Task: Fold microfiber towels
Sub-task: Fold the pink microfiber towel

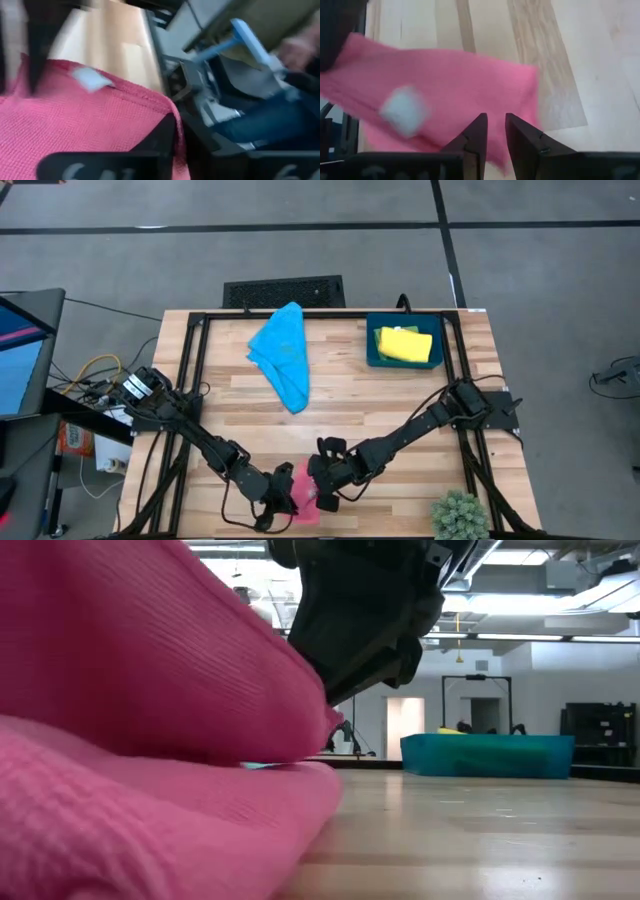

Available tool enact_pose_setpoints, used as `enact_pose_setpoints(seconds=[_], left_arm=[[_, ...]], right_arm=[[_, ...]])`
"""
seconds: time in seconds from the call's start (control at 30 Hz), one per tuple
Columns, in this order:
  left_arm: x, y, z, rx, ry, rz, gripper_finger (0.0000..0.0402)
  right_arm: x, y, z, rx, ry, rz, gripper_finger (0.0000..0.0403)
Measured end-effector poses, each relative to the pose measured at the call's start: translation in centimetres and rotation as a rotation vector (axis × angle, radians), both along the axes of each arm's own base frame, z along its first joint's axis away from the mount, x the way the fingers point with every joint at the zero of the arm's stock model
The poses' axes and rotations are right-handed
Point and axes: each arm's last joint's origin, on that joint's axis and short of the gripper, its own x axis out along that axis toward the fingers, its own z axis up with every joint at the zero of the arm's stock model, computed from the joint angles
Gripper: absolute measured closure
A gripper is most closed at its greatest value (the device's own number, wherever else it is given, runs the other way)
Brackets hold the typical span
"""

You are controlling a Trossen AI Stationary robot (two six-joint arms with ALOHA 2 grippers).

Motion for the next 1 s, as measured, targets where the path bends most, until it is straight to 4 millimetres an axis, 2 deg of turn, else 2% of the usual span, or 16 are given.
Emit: enact_pose_setpoints(seconds=[0.13,0.37,0.47,0.57,0.7,0.83,1.0], left_arm=[[0.0,0.0,0.0,-0.017,0.021,-0.063,0.0328],[0.4,0.4,0.1,0.025,-0.029,-0.005,0.0228],[0.5,0.8,0.3,-0.063,0.044,0.038,0.0206],[0.1,1.0,0.9,-0.110,0.113,0.013,0.0208],[-1.6,1.6,2.1,-0.028,0.191,0.011,0.0236],[-3.3,2.8,4.1,0.088,0.176,0.105,0.0257],[-4.9,3.7,6.0,0.168,0.125,0.233,0.0261]], right_arm=[[0.0,0.0,0.0,0.000,0.000,0.000,0.0310],[-0.2,0.2,0.0,-0.008,0.005,0.012,0.0310],[-0.4,0.5,-0.1,-0.006,0.014,0.013,0.0310],[-0.7,1.1,0.2,-0.007,0.001,0.028,0.0310],[-0.9,2.5,1.3,-0.003,-0.070,0.101,0.0310],[-1.0,4.8,3.2,0.015,-0.210,0.211,0.0310],[-1.1,5.9,3.7,-0.012,-0.299,0.305,0.0307]])
